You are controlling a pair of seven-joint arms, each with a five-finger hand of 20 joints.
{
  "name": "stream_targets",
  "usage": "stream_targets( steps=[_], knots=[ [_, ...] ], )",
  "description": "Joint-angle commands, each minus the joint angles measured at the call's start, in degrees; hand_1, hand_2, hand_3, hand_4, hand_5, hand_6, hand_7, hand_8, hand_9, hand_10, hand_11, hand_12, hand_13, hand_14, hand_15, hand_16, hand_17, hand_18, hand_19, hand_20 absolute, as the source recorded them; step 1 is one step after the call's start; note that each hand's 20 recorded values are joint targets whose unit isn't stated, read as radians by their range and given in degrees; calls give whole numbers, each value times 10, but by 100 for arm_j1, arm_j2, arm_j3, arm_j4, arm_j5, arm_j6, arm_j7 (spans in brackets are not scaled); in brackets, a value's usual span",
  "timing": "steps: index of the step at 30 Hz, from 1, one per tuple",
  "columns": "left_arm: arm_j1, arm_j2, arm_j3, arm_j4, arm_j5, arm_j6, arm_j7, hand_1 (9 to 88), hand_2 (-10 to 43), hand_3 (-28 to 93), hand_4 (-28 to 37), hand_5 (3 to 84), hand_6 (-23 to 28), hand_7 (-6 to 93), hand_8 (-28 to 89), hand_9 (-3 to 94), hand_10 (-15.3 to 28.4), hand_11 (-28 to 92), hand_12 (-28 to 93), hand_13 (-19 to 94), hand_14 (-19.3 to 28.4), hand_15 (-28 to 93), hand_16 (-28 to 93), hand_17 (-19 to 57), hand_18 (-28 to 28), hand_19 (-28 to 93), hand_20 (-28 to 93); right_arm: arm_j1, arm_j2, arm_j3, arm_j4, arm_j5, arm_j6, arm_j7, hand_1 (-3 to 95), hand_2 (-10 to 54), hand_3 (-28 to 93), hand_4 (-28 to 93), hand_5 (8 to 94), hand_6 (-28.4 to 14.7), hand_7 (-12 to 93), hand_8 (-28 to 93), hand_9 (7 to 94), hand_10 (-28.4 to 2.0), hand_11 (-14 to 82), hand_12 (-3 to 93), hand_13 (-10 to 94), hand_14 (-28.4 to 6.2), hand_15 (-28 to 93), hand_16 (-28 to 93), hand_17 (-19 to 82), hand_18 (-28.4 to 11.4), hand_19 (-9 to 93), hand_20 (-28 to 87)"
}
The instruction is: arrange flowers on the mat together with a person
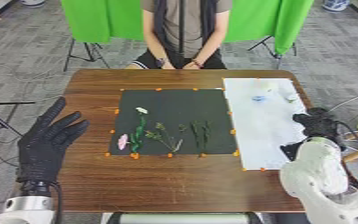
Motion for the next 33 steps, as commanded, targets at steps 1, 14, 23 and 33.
stream_targets(
  steps=[1, 14, 23, 33],
  knots=[
    [57, -32, 38, -37, -4, 58, -100, 193, 84, 749, -283, 334, 73, 95, -84, 368, 217, 234, 111, 315, 284, 480, -96, 25, 284, 813, -283, 424, 337, -118, 408, -443, -862, 66, 285, -7, 796, -283, 426, 10, 120, -127, 727, -169, 239, 129, 717, -134, 552, 79, 210, -218, 760, 78],
    [-207, -87, 111, 57, -3, -12, -237, 195, 83, 750, -283, 335, 74, 95, -84, 367, 217, 237, 110, 313, 284, 482, -97, 16, 284, 798, -283, 1522, 411, -924, 1425, 256, -1932, -250, 285, -52, 793, -283, 349, 23, 125, -126, 581, -187, 150, 112, 641, -158, 527, 66, 166, -224, 735, 46],
    [-317, -159, 159, 130, -8, -142, -365, 195, 83, 750, -283, 334, 74, 95, -85, 367, 217, 238, 109, 309, 284, 482, -97, 11, 284, 790, -283, 1684, 413, -1339, 1752, -193, -1629, -408, 370, -82, 808, -282, 534, 29, 153, -142, 693, -141, 153, 120, 707, -122, 467, 88, 200, -210, 747, 42],
    [-224, -144, 153, 114, -133, -64, -233, 195, 83, 749, -283, 333, 74, 95, -84, 365, 218, 238, 109, 309, 284, 482, -97, 8, 284, 786, -283, 1580, 327, -1432, 1750, -387, -1315, -401, 577, -95, 705, -283, 832, 23, 210, -16, 937, -69, 121, 287, 845, -32, 398, 267, 296, -177, 832, 29]
  ],
)
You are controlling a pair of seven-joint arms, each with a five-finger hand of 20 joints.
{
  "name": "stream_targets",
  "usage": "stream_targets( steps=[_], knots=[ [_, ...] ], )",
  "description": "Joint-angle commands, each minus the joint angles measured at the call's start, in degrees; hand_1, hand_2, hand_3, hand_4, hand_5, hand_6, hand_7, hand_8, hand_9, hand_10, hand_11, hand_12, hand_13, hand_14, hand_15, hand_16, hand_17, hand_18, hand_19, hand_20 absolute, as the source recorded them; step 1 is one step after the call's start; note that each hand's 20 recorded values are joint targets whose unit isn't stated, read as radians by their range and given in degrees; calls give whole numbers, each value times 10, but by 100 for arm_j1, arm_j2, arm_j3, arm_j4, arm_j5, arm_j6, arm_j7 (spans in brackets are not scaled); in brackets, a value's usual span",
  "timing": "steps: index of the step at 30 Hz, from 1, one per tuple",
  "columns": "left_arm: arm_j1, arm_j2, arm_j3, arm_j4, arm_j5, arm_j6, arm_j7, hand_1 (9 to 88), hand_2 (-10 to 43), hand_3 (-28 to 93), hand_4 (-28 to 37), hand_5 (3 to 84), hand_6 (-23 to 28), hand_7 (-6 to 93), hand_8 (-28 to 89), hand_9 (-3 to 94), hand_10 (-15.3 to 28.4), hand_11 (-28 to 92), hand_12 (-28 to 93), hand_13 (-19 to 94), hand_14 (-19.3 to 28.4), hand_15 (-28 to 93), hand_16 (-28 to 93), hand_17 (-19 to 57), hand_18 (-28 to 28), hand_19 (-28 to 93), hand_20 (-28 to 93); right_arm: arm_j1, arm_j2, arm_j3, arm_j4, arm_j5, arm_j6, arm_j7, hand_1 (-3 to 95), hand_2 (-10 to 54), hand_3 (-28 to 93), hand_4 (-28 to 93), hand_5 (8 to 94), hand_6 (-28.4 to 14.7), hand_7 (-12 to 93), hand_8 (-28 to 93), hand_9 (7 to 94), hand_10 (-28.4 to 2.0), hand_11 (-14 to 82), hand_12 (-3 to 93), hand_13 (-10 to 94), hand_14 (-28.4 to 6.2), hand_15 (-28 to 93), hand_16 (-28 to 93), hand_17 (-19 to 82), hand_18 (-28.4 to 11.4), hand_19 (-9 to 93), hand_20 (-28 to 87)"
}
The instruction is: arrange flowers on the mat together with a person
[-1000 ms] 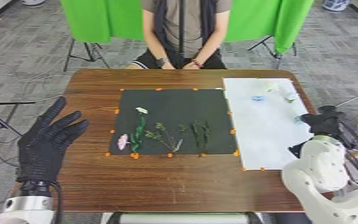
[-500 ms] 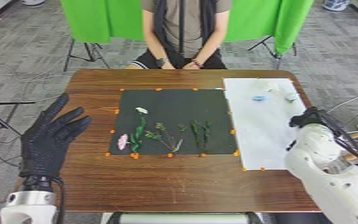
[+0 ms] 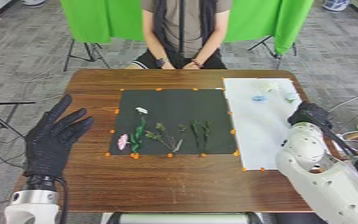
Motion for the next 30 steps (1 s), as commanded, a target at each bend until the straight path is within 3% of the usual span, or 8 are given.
stream_targets(
  steps=[1, 11, 17, 20, 24, 30],
  knots=[
    [106, -36, 14, 32, -95, -6, 41, 195, 83, 749, -283, 334, 74, 95, -84, 365, 218, 237, 108, 309, 284, 482, -97, 8, 284, 786, -283, -138, -69, -1, -95, -98, 234, 11, 583, -95, 704, -283, 839, 21, 211, -14, 937, -71, 132, 285, 849, -31, 404, 269, 301, -177, 839, 31],
    [130, -52, -35, 1, -55, -6, 5, 194, 83, 750, -283, 333, 74, 96, -85, 365, 217, 237, 109, 307, 284, 481, -98, 7, 284, 785, -283, 134, -141, -132, -449, -695, 636, -158, 588, -95, 713, -283, 853, 15, 200, -7, 937, -74, 151, 282, 856, -32, 416, 269, 308, -178, 856, 32],
    [161, -8, -71, -40, -66, 39, 81, 195, 83, 750, -283, 333, 74, 95, -85, 365, 217, 238, 108, 308, 284, 482, -97, 7, 284, 784, -283, 685, -541, -515, -796, -794, 878, -658, 592, -95, 713, -283, 858, 12, 194, -4, 937, -76, 159, 277, 860, -34, 420, 268, 314, -168, 861, 34],
    [179, 31, -76, -71, -79, 69, 138, 194, 83, 750, -283, 333, 74, 96, -84, 365, 218, 238, 108, 308, 284, 482, -97, 7, 284, 784, -283, 1037, -999, -856, -844, -591, 925, -1095, 591, -95, 716, -283, 859, 10, 193, -2, 937, -76, 160, 277, 860, -34, 422, 269, 314, -168, 862, 35],
    [189, 173, -66, -152, -73, 85, 283, 194, 83, 750, -283, 334, 73, 97, -84, 365, 217, 239, 108, 308, 284, 482, -97, 7, 284, 784, -283, 1407, -1705, -1330, -694, -277, 786, -1693, 589, -95, 720, -283, 859, 11, 192, 1, 937, -75, 159, 277, 860, -35, 423, 270, 313, -167, 861, 35],
    [24, 287, -42, -160, -31, 33, 295, 194, 83, 750, -283, 333, 73, 98, -85, 366, 217, 239, 108, 309, 284, 482, -97, 6, 284, 784, -283, 1627, -2419, -1955, -206, -85, 600, -2276, 584, -95, 726, -283, 858, 10, 191, 3, 937, -74, 158, 279, 858, -34, 425, 270, 311, -166, 861, 36]
  ],
)
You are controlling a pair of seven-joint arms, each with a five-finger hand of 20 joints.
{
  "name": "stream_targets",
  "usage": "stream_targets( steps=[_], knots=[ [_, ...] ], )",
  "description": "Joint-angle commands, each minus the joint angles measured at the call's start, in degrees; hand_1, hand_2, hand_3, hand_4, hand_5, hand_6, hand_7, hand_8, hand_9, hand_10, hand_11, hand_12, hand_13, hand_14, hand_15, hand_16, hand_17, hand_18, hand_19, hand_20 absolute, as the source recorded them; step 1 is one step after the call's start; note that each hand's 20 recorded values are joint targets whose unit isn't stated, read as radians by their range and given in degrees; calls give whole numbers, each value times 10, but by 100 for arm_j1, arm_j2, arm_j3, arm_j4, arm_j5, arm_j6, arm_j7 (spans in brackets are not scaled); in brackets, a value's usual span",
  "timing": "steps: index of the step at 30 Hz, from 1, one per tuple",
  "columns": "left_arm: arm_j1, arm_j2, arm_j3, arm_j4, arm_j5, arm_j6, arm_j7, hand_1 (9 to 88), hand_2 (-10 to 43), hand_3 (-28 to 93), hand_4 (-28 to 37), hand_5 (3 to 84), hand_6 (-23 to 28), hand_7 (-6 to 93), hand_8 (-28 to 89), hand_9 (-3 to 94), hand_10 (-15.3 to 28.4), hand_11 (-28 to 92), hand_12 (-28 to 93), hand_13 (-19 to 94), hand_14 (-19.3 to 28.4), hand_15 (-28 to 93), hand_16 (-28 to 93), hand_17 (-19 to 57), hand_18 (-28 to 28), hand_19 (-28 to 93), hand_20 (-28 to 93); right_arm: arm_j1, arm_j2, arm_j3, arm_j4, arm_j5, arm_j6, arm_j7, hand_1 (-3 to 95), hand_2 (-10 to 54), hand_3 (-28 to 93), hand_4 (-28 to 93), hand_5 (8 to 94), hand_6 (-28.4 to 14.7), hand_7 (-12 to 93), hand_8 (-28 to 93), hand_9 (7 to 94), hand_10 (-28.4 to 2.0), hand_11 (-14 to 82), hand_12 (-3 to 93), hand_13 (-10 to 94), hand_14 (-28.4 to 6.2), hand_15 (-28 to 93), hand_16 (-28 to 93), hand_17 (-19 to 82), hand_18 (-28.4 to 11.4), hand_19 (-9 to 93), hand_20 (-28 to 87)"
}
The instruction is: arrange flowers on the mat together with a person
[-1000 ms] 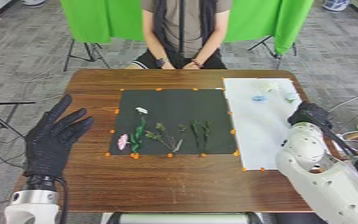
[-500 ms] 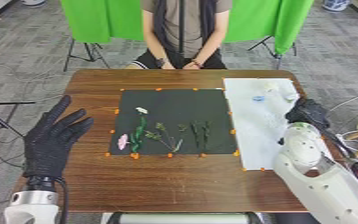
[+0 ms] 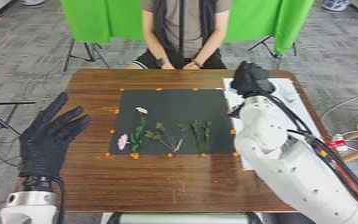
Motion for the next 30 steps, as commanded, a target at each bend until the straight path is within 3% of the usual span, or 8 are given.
stream_targets(
  steps=[1, 4, 12, 18, 22, 30],
  knots=[
    [-98, 191, 3, -53, 12, 10, 74, 194, 84, 749, -283, 333, 73, 98, -85, 366, 217, 238, 108, 309, 284, 482, -97, 6, 284, 784, -283, 348, -1459, -801, 427, 125, -304, -684, 583, -95, 726, -283, 858, 11, 191, 3, 937, -74, 157, 280, 857, -34, 425, 270, 310, -167, 861, 37],
    [-286, 176, 69, 22, 33, -79, -22, 194, 84, 749, -283, 334, 73, 98, -86, 366, 217, 238, 108, 309, 284, 482, -97, 6, 284, 784, -283, 459, -1612, -1033, 687, 316, -379, -717, 581, -95, 727, -283, 854, 13, 194, 4, 937, -76, 153, 282, 852, -36, 429, 271, 303, -166, 859, 37],
    [-294, 242, 24, 21, 29, -90, -35, 194, 83, 750, -283, 335, 74, 98, -86, 367, 218, 240, 109, 309, 284, 481, -97, 6, 284, 785, -283, 579, -1914, -1320, 1088, 312, -824, -827, 581, -95, 725, -283, 847, 12, 199, 1, 937, -76, 145, 287, 842, -38, 439, 265, 295, -164, 853, 40],
    [-341, 249, 28, 46, 41, -139, -76, 194, 83, 751, -283, 336, 74, 97, -86, 368, 218, 241, 109, 310, 284, 482, -97, 6, 284, 786, -283, 538, -1925, -1340, 1113, 218, -1188, -841, 575, -95, 717, -283, 837, 13, 197, -8, 936, -77, 129, 292, 825, -42, 444, 260, 282, -161, 844, 41],
    [-359, 254, 34, 61, 32, -146, -62, 194, 83, 752, -283, 337, 76, 97, -85, 368, 218, 242, 109, 309, 284, 482, -96, 7, 284, 786, -283, 507, -1921, -1365, 1111, 101, -1352, -906, 542, -95, 707, -283, 803, 13, 175, -29, 901, -83, 89, 312, 741, -46, 481, 230, 231, -159, 816, 53],
    [-399, 228, 44, 76, 44, -191, -132, 195, 83, 752, -283, 338, 77, 97, -86, 368, 218, 242, 108, 309, 284, 483, -97, 6, 284, 781, -283, 358, -1979, -1274, 1019, 7, -1726, -1011, 517, -95, 699, -283, 782, 16, 160, -38, 860, -89, 137, 280, 699, -66, 525, 185, 203, -156, 797, 67]
  ],
)
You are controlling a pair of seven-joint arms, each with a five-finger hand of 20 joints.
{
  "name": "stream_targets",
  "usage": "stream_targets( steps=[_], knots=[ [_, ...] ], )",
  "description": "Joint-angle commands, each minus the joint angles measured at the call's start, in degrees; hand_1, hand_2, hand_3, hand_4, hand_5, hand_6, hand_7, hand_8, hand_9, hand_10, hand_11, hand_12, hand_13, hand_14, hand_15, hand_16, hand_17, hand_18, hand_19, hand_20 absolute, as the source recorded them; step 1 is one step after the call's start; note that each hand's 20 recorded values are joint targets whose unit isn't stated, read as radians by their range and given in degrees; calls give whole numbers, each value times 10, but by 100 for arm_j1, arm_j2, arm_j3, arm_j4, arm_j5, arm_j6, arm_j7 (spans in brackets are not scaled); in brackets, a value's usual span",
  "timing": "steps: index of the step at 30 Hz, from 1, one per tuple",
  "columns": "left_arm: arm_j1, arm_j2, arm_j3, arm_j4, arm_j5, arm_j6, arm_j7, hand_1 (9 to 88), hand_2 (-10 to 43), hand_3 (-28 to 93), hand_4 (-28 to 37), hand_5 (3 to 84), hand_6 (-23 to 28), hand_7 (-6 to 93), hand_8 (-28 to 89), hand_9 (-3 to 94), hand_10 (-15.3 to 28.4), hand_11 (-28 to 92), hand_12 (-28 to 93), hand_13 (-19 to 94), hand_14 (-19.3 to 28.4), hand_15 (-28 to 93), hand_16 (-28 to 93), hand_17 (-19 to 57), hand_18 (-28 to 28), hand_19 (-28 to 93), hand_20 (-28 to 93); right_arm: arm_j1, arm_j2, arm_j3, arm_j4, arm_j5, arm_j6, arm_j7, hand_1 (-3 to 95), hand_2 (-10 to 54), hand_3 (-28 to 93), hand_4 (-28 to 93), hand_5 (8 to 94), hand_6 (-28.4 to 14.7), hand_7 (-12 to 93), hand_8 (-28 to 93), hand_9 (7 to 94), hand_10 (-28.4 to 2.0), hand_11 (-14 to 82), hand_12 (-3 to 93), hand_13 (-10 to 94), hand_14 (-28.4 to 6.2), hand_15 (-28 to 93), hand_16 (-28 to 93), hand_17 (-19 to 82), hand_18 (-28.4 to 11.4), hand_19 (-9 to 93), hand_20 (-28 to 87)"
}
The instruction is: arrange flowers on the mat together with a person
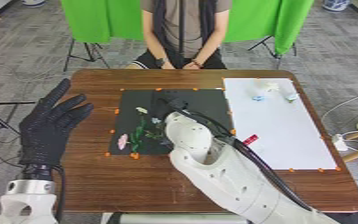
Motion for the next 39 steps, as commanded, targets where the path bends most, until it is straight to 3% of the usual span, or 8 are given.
stream_targets(
  steps=[1, 10, 14, 34, 39],
  knots=[
    [-8, -14, 17, 50, 31, -89, -96, 195, 83, 752, -283, 338, 77, 98, -85, 368, 218, 243, 108, 309, 284, 482, -97, 6, 284, 781, -283, -143, -99, 64, -129, -173, -244, -161, 506, -95, 704, -283, 779, 16, 161, -40, 852, -91, 158, 261, 692, -70, 537, 168, 198, -157, 794, 72],
    [-8, -41, 20, 51, 46, -83, -158, 199, 82, 755, -283, 340, 78, 97, -85, 368, 218, 245, 108, 309, 284, 483, -97, 8, 284, 784, -283, -209, -121, 139, -245, -405, -509, -235, 404, -95, 772, -283, 746, 20, 151, -74, 794, -112, 280, 163, 649, -94, 605, 93, 167, -160, 774, 110],
    [14, -38, 21, 44, 42, -75, -163, 200, 81, 757, -283, 340, 78, 97, -86, 368, 218, 245, 108, 309, 284, 483, -97, 8, 284, 784, -283, -191, -107, 93, -278, -489, -514, -178, 377, -95, 784, -283, 729, 25, 151, -133, 789, -115, 291, 159, 640, -99, 620, 88, 158, -163, 767, 124],
    [118, -42, 8, -12, 30, 41, -144, 205, 79, 759, -283, 341, 79, 96, -85, 369, 219, 246, 107, 309, 284, 485, -98, 8, 284, 785, -283, -30, 5, 167, -430, -556, -241, -16, 328, -95, 787, -283, 681, 15, 146, -137, 751, -136, 319, 158, 591, -124, 682, 75, 142, -176, 759, 145],
    [169, -96, 31, -20, 20, 75, -162, 206, 80, 757, -283, 342, 79, 96, -85, 368, 219, 246, 106, 310, 284, 486, -98, 8, 284, 785, -283, -331, 163, 497, -903, -169, -126, 32, 313, -95, 784, -283, 678, 14, 145, -136, 749, -138, 323, 159, 588, -127, 692, 73, 141, -179, 758, 149]
  ],
)
